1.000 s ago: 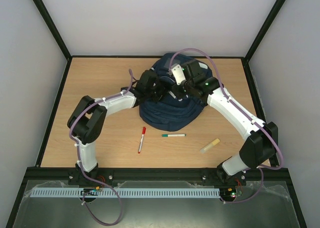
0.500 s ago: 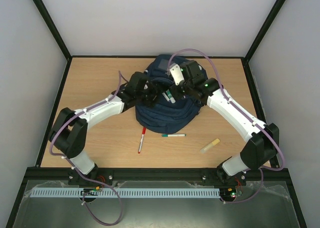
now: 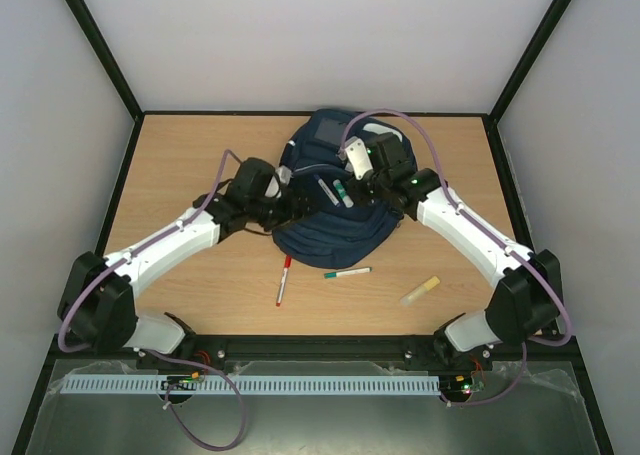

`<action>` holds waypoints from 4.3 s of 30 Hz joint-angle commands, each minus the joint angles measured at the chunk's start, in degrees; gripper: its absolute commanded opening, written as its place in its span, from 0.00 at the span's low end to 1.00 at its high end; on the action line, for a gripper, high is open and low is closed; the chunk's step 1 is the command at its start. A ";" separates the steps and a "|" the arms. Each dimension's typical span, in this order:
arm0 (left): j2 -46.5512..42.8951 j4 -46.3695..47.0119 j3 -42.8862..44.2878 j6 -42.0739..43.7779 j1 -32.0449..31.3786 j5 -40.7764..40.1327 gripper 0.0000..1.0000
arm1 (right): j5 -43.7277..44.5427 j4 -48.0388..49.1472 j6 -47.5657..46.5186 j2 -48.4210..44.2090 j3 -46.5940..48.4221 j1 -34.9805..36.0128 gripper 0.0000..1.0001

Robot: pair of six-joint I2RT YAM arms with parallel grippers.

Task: Pack the student bag
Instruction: Pick up the stationery from the center of the board, then place the stationery in the student bag.

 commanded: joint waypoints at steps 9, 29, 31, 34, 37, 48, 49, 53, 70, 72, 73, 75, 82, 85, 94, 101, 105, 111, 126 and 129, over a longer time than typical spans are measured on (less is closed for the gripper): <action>-4.96 -21.64 -2.72 18.92 0.45 -12.62 0.75 | -3.18 4.94 1.51 -6.45 -5.32 -0.93 0.01; 2.96 -29.15 -4.34 16.37 -11.97 -25.87 0.50 | -2.80 5.21 0.88 -7.68 -6.07 -0.95 0.01; 4.90 -30.40 -3.72 15.03 -13.58 -28.84 0.50 | -2.76 5.13 0.95 -7.70 -6.06 -0.92 0.01; 6.83 -29.89 -3.98 14.23 -14.99 -28.68 0.48 | -2.50 5.01 0.90 -8.03 -5.96 -0.96 0.01; 8.10 -28.66 -4.62 13.68 -16.13 -28.25 0.48 | -2.26 5.46 0.91 -8.22 -6.14 -0.98 0.01; 13.51 -26.50 -5.41 12.35 -17.43 -28.66 0.39 | -2.61 5.23 1.22 -7.88 -5.97 -0.95 0.01; 13.85 -26.44 -5.37 12.36 -17.47 -28.83 0.36 | -2.40 5.34 1.10 -7.87 -6.08 -0.95 0.01; 14.56 -26.62 -5.60 12.17 -17.43 -29.86 0.33 | -1.88 5.42 0.95 -7.83 -6.27 -0.96 0.01; 13.12 -27.10 -10.32 12.86 -16.17 -31.23 0.14 | -1.78 5.38 0.86 -7.88 -6.37 -1.02 0.01; 12.18 -27.36 -10.72 13.08 -15.66 -31.23 0.12 | -1.71 5.41 0.78 -7.86 -6.51 -1.01 0.01; 11.62 -27.64 -10.87 13.26 -15.40 -31.23 0.11 | -1.71 5.49 0.77 -7.94 -6.62 -1.03 0.01; 10.28 -28.23 -11.17 13.74 -14.54 -31.16 0.07 | -1.62 5.54 0.73 -8.09 -6.90 -1.01 0.01; 2.57 -30.47 -10.33 16.06 -12.07 -28.88 0.02 | -1.39 5.71 0.64 -8.39 -7.06 -1.03 0.01; -0.56 -30.62 -8.19 17.41 -11.14 -26.26 0.02 | -1.31 5.71 0.57 -8.34 -7.01 -1.08 0.01; -6.40 -21.12 -4.26 16.04 -9.53 -18.70 0.02 | -1.78 4.08 0.49 -7.36 -4.81 -1.03 0.01; -6.85 -2.10 -4.58 7.79 -7.91 -9.37 0.02 | -3.25 2.07 0.84 -5.77 -1.43 -1.02 0.01; -4.82 4.34 -4.09 1.90 -6.76 -8.39 0.02 | -3.63 1.19 0.86 -5.06 -0.17 -1.04 0.01; -3.07 13.35 -7.25 -8.72 -4.95 -9.61 0.02 | -3.64 0.81 0.68 -4.76 0.65 -1.09 0.01; 9.76 22.58 -4.87 -20.27 -4.19 -9.69 0.02 | -5.78 -0.79 1.51 -1.92 4.35 -0.98 0.01; 11.01 22.98 -4.19 -21.99 -4.00 -12.82 0.02 | -6.08 -0.67 1.55 -2.07 3.88 -0.99 0.01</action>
